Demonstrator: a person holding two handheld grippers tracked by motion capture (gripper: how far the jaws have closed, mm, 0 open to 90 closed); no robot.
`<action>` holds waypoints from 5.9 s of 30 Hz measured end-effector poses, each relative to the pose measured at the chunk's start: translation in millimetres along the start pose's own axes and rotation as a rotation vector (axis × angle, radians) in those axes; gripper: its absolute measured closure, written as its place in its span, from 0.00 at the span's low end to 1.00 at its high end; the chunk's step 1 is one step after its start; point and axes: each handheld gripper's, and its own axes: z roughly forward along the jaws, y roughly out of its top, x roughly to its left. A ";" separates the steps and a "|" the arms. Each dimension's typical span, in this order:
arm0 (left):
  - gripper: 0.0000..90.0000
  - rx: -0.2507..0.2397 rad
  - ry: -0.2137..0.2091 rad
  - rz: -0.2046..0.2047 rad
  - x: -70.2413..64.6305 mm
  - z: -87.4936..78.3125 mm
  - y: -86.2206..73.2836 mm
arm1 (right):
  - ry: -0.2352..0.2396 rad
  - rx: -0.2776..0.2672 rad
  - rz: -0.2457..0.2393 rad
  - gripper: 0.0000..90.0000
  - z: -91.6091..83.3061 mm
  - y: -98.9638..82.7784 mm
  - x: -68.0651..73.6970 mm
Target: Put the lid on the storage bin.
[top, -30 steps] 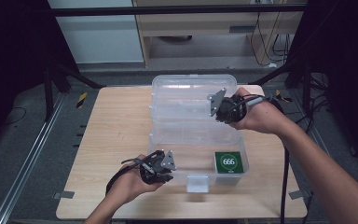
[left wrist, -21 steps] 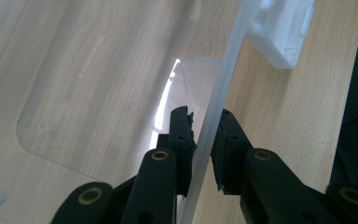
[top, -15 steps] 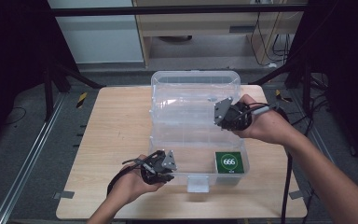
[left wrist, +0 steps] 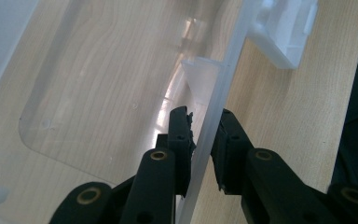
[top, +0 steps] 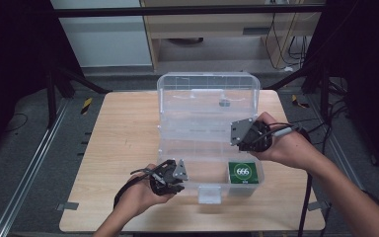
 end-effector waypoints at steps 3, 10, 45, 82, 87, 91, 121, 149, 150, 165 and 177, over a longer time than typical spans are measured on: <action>0.87 -0.003 -0.001 -0.051 -3.4 0.4 -0.7 | 0.001 -0.002 0.005 0.95 0.4 -1.3 -1.4; 0.87 -0.006 0.001 -0.042 -2.1 1.9 1.4 | 0.001 0.004 0.021 0.95 2.9 -3.0 -8.4; 0.86 -0.004 0.006 0.012 0.4 2.0 1.4 | 0.028 -0.066 0.028 0.94 -1.8 -16.3 34.5; 0.76 -0.032 0.025 0.003 -0.2 -3.8 0.3 | 0.055 -0.060 0.017 0.94 -1.5 -17.8 39.0; 0.69 -0.154 0.027 -0.049 -3.6 -30.3 -3.5 | 0.058 -0.063 0.014 0.94 -1.7 -18.4 37.8; 0.71 -0.256 -0.005 -0.086 -6.6 -56.2 -4.5 | 0.056 -0.064 0.020 0.94 -1.6 -18.3 38.8; 1.00 -0.478 0.141 -0.492 87.5 -127.7 -8.4 | 0.053 -0.075 0.031 0.93 -1.3 -20.8 42.3; 1.00 -0.513 0.122 -0.486 79.5 -121.2 -21.0 | 0.012 -0.170 0.257 0.70 -10.8 -37.5 54.6; 1.00 -0.497 0.118 -0.509 76.6 -121.7 -22.3 | 0.002 -0.176 0.279 0.69 -12.4 -39.5 55.1; 1.00 -0.493 0.100 -0.499 64.2 -112.3 -29.7 | -0.136 -0.194 0.494 0.49 -33.9 -62.1 68.5; 1.00 -0.495 0.089 -0.492 55.3 -105.7 -33.9 | -0.215 -0.171 0.563 0.33 -44.0 -80.7 76.6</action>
